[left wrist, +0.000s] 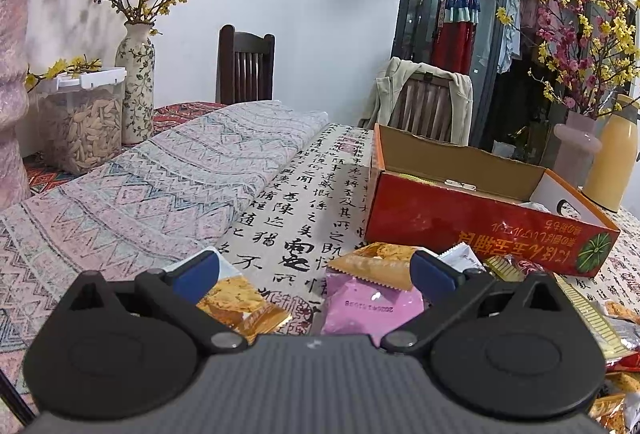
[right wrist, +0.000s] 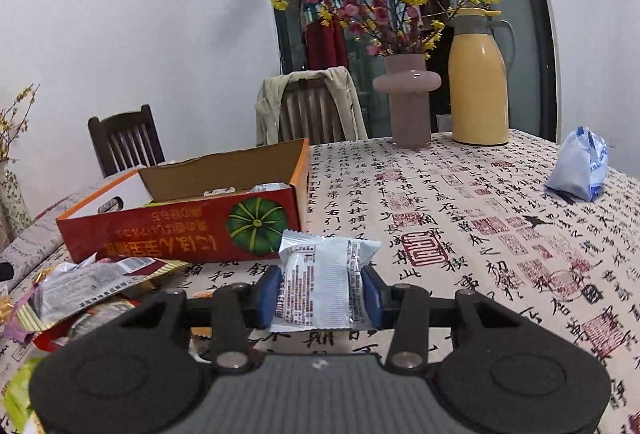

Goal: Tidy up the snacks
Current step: 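Grasp the white packet with the right tool and lift it, then grasp the orange-white oat crisp packet with the left tool and lift it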

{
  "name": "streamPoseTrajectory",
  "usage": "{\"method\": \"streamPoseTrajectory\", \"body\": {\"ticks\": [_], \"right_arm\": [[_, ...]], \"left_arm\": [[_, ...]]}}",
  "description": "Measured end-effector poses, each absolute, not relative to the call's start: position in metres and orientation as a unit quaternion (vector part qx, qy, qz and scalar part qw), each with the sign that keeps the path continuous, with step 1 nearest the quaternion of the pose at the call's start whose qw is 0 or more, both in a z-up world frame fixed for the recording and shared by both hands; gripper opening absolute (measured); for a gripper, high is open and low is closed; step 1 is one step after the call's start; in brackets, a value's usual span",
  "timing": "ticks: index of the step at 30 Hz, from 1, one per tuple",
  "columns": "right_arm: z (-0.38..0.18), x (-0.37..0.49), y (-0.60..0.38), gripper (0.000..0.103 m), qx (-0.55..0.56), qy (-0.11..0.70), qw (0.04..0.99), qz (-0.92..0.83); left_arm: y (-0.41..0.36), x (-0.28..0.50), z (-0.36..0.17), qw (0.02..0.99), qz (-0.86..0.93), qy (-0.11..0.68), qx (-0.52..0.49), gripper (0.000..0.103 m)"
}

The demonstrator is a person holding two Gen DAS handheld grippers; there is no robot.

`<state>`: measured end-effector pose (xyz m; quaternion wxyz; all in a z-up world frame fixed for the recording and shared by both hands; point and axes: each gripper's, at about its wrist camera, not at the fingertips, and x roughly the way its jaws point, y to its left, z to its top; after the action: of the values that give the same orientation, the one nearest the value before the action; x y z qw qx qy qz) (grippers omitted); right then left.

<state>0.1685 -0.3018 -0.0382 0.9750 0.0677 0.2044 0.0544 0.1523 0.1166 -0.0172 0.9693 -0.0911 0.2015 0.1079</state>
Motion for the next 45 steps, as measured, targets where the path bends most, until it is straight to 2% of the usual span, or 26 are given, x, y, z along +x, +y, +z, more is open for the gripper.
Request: {"method": "streamPoseTrajectory", "body": {"ticks": [14,29,38,45], "right_arm": [[-0.046,0.165,-0.305,0.043,0.088,0.198,0.974,0.066],[-0.046,0.164,-0.306,0.043,0.096,0.195,0.974,0.068],[-0.047,0.162,-0.307,0.043,0.102,0.188,0.974,0.077],[-0.046,0.161,-0.308,0.044,0.105,0.185,0.974,0.082]], "left_arm": [[0.147,0.148,0.010,0.953,0.156,0.253,-0.063,0.103],[0.172,0.202,-0.024,0.885,0.249,0.380,-0.105,0.103],[0.165,0.198,-0.031,0.882,0.283,0.363,-0.096,0.103],[0.160,0.193,-0.025,0.878,0.264,0.389,-0.094,0.101]]}}
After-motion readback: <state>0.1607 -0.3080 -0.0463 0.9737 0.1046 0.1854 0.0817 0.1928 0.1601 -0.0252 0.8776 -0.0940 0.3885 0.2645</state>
